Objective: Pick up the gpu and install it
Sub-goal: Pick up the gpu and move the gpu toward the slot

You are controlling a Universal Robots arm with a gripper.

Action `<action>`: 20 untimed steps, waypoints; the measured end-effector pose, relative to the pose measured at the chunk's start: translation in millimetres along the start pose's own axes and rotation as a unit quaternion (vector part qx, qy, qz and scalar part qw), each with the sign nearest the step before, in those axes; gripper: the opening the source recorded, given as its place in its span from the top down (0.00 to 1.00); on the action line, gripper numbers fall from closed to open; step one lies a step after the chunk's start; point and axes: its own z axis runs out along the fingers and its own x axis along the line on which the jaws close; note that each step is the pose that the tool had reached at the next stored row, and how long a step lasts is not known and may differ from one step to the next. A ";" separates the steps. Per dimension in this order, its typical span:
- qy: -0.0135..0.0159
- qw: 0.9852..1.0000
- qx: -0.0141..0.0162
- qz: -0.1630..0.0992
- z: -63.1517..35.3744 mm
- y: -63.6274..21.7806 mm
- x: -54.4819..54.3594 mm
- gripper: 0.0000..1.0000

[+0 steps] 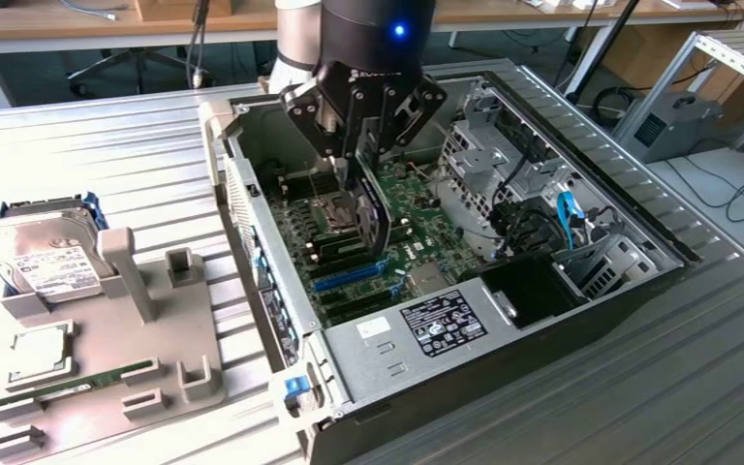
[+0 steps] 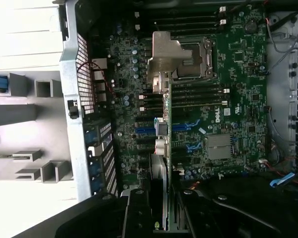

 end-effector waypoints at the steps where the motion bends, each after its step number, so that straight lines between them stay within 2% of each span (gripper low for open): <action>1: 0.000 1.000 0.000 0.000 0.3 0.1 -0.8 0.74; 20: 0.000 1.000 0.003 0.000 4.5 2.0 -18.0 0.74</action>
